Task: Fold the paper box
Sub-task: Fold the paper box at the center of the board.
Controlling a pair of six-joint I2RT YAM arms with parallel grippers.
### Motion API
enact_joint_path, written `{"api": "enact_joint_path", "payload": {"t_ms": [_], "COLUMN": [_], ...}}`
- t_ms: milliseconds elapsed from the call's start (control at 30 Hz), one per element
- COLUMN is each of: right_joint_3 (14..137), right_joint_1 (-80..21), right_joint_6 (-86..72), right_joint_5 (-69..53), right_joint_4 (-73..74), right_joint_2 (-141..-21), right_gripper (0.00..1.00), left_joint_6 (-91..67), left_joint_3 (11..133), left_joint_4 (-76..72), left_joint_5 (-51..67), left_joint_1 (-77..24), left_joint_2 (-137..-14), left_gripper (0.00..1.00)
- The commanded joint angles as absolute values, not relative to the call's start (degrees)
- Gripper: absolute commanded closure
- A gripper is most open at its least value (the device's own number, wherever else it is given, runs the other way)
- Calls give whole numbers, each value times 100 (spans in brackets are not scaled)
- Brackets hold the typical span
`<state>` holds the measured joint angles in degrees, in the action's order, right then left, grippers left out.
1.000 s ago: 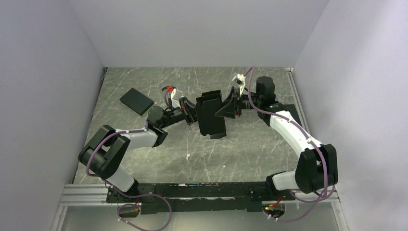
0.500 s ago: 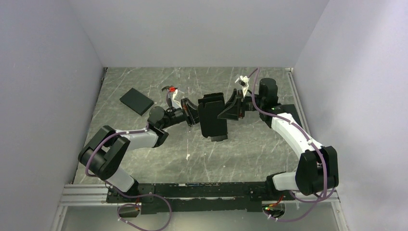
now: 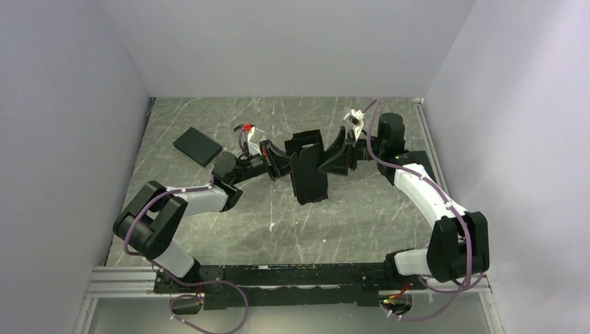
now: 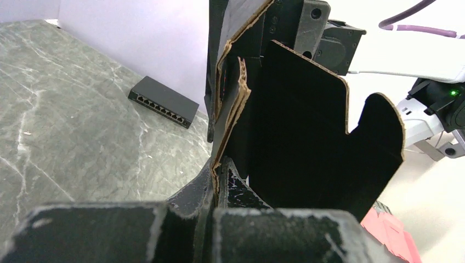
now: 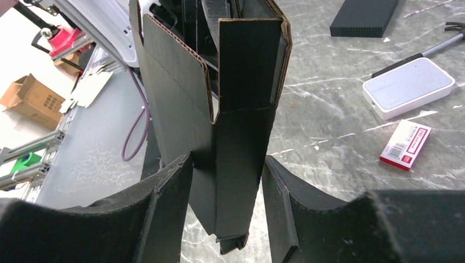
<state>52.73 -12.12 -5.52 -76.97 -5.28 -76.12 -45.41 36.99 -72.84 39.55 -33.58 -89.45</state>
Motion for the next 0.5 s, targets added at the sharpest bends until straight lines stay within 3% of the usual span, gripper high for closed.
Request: {"api": "enact_joint_path", "payload": {"t_ms": [0, 133, 267, 467], "right_joint_3": [5229, 5305, 5728, 5975], "right_joint_1": [-1187, -1180, -1069, -865], "right_joint_6": [-341, -200, 797, 1247], "right_joint_5": [-7707, -7738, -7742, -7956], "right_joint_4": [-747, -584, 720, 1459], "right_joint_2": [-7497, -7469, -7347, -7144], "right_gripper": [48, 38, 25, 11], "left_joint_6": [-4687, -4649, -4391, -3811], "left_joint_3": [3841, 3803, 3724, 3700], "left_joint_4": [-7646, -7595, -7142, -6093], "left_joint_5": [3939, 3876, 3700, 3270], "left_joint_1": [-3374, -3368, -3364, -3366], "left_joint_2": [-8910, -8885, -8673, -8258], "left_gripper": [100, 100, 100, 100]}}
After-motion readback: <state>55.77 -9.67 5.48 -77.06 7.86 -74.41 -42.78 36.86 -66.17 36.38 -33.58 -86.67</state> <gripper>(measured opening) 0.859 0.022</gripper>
